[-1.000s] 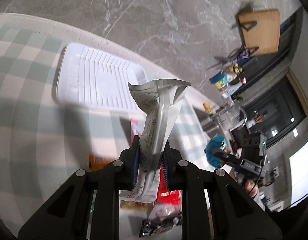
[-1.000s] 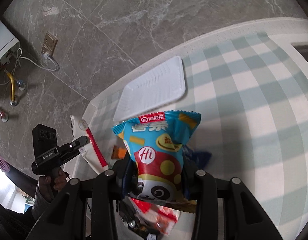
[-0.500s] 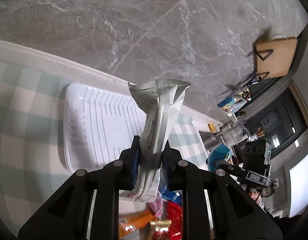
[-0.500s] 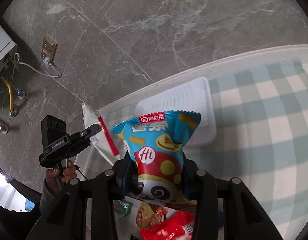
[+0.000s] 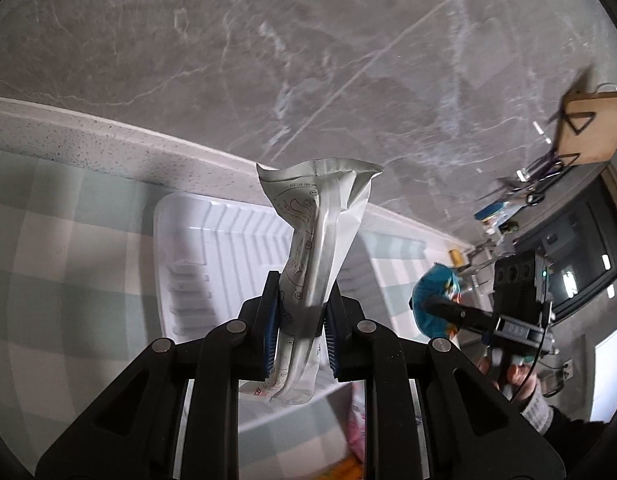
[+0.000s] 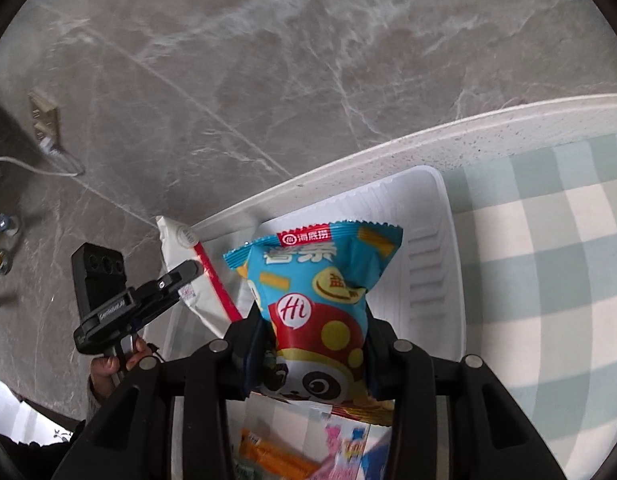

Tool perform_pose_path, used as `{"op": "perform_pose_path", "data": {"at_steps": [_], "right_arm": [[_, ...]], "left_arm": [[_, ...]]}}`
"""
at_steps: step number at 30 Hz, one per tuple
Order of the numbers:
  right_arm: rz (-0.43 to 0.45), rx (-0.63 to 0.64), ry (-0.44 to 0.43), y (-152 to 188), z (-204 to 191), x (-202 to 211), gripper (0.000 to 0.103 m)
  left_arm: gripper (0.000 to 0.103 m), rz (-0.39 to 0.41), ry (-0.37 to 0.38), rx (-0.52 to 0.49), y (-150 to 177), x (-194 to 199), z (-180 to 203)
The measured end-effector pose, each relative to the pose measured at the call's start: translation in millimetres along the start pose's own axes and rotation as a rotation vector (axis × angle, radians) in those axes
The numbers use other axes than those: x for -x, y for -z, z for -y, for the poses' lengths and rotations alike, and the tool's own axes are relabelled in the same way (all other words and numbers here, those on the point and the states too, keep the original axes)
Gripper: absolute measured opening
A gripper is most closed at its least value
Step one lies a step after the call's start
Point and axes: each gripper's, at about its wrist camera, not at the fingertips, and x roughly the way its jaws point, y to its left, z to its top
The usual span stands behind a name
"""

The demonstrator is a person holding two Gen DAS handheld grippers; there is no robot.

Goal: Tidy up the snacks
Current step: 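Carry both packets to the white tray and release them inside, then move the left tool to the orange bar while the right tool reaches the blue packet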

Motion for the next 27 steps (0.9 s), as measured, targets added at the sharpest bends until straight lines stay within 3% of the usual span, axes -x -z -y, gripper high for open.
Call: {"op": "perform_pose_path", "data": {"at_steps": [10, 15, 20, 24, 27], "right_arm": [[-0.069, -0.002, 0.107, -18, 21, -50, 0.047], [-0.070, 0.033, 0.164, -18, 21, -56, 0.060], [-0.057, 0.058, 0.159, -17, 13, -50, 0.060], [-0.040, 0.076, 0.147, -13, 6, -34, 0.061], [-0.031, 0.093, 0.140, -6, 0, -17, 0.062]], "left_arm": [[0.021, -0.049, -0.153, -0.084, -7, -45, -13], [0.023, -0.049, -0.213, -0.115, -6, -56, -13], [0.029, -0.019, -0.239, -0.130, -5, -46, -10], [0.047, 0.011, -0.236, -0.165, 7, -30, 6], [0.047, 0.009, -0.234, -0.206, 21, -16, 16]]}}
